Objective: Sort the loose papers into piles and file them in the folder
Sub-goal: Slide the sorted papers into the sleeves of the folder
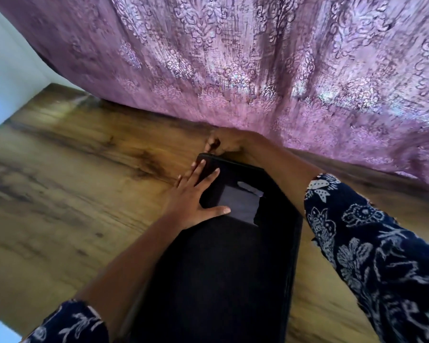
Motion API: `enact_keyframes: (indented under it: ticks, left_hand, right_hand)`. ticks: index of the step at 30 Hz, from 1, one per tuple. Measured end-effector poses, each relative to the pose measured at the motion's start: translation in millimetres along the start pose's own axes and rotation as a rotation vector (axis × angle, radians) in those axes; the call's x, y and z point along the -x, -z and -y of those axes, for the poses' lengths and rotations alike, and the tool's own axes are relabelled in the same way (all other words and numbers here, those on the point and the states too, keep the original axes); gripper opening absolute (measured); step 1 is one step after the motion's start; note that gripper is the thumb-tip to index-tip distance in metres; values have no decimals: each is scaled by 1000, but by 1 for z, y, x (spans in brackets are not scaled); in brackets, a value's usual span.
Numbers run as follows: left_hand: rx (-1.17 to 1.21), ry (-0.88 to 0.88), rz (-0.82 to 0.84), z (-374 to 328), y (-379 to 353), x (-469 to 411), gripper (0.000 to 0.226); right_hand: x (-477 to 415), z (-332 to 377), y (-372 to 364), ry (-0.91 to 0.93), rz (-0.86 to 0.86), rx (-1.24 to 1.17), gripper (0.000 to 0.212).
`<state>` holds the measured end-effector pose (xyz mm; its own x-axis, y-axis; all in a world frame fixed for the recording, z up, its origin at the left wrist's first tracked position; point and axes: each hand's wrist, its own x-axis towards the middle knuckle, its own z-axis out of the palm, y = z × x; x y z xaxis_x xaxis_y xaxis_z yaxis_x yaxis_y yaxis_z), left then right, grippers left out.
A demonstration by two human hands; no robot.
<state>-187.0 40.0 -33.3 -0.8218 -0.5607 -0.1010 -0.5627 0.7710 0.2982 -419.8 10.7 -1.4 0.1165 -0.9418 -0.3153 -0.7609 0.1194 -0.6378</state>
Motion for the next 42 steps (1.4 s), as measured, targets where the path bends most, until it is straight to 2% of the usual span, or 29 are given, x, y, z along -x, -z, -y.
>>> enact_keyframes:
  ticks: [5, 11, 15, 19, 20, 22, 24, 25, 29, 33, 36, 40, 42]
  left_hand:
    - [32, 28, 28, -2, 3, 1, 103]
    - [16, 48, 27, -7, 3, 4, 102]
    - [-11, 42, 48, -9, 5, 5, 106]
    - [-84, 64, 80, -25, 13, 6, 97]
    - [-118, 1, 34, -34, 10, 10, 90]
    - [-167, -292, -50, -58, -5, 24, 81]
    - [-243, -536, -15, -76, -26, 37, 79]
    - [-272, -560, -3, -80, -31, 39, 79]
    - [-261, -483, 39, -80, -29, 35, 78]
    - [-257, -448, 52, -84, -30, 35, 81]
    - [-221, -423, 90, -85, -27, 35, 83]
    - [-206, -422, 97, -85, -23, 38, 86]
    - [-187, -435, 109, -86, -21, 40, 89]
  right_hand:
    - [3, -11, -10, 78, -117, 37, 25]
    - [49, -48, -9, 106, -88, 26, 31]
    - [121, -94, -8, 15, -64, 19, 33]
    - [193, -113, -21, -140, -227, -25, 30]
    - [201, -113, -29, -190, -296, 9, 27]
    - [208, -111, -49, -217, -476, 105, 27]
    - [211, -105, -64, -280, -593, 80, 27]
    - [213, -102, -70, -334, -638, 66, 26]
    - [228, -71, -104, -591, -784, -15, 22]
    - [251, -17, -157, -735, -855, -176, 16]
    - [279, 29, -208, -760, -886, -190, 14]
    - [314, 85, -293, -689, -942, -214, 7]
    - [324, 108, -324, -684, -999, -215, 10]
